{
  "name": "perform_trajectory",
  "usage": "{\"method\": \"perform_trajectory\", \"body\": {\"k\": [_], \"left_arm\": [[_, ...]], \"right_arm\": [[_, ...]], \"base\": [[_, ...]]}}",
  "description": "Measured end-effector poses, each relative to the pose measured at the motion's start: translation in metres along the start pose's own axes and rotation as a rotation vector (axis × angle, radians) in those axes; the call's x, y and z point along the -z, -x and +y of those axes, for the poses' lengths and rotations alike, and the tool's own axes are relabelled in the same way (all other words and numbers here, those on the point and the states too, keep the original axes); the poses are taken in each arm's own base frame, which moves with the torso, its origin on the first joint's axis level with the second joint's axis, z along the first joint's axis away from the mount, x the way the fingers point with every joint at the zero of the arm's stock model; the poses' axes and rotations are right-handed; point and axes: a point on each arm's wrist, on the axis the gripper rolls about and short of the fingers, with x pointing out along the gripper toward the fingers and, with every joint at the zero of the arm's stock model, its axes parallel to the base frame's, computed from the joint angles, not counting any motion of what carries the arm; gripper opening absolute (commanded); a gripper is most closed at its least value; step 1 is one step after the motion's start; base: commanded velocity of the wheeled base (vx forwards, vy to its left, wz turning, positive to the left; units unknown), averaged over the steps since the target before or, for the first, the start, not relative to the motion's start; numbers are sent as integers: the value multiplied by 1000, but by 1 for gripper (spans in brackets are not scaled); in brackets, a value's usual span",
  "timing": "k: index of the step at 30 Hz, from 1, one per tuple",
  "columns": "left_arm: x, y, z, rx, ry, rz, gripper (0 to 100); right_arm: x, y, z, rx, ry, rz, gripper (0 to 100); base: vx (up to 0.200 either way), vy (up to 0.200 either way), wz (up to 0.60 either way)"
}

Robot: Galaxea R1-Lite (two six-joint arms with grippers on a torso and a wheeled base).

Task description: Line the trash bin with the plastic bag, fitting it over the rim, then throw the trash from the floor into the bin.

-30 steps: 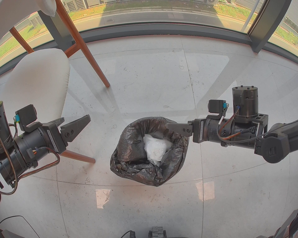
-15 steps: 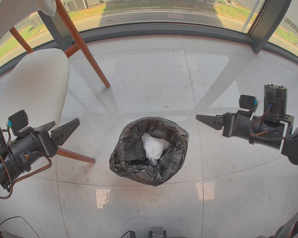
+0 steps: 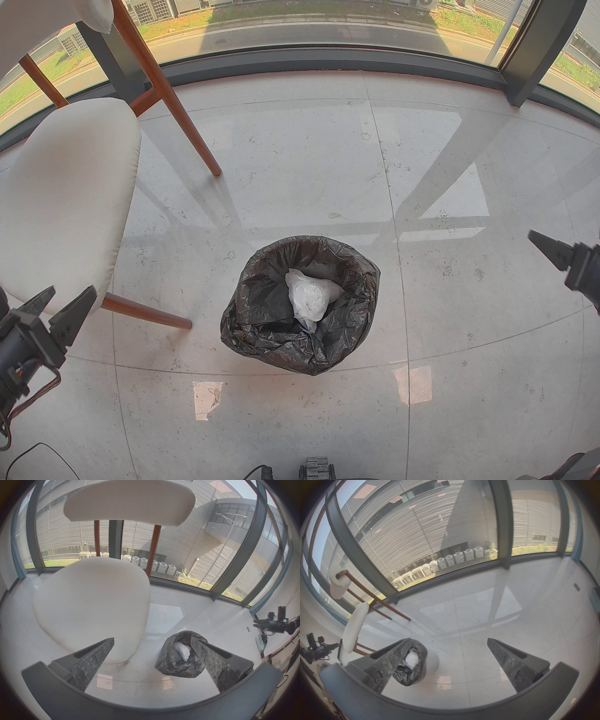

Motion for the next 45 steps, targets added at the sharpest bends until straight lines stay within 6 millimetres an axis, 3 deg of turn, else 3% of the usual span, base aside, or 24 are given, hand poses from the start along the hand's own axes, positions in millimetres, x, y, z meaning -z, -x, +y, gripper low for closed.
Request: {"method": "perform_trajectory", "body": {"k": [10, 17, 24, 36, 45], "left_arm": [[41, 61, 15, -116, -2, -27, 100], [72, 99, 18, -132, -59, -32, 100], [98, 114, 22, -116, -120, -39, 100], [113, 119, 19, 100, -145, -6, 100], [114, 121, 20, -44, -151, -51, 100]], "right_arm": [[64, 93, -16, 139, 5, -123, 100], [115, 131, -20, 171, 88, -116, 100], [160, 155, -26, 211, 188, -55, 100], [165, 164, -26, 220, 246, -168, 100], [165, 165, -26, 221, 248, -182, 100]], "base": [[0, 0, 0], [0, 0, 0], [0, 0, 0], [0, 0, 0], [0, 0, 0]]}}
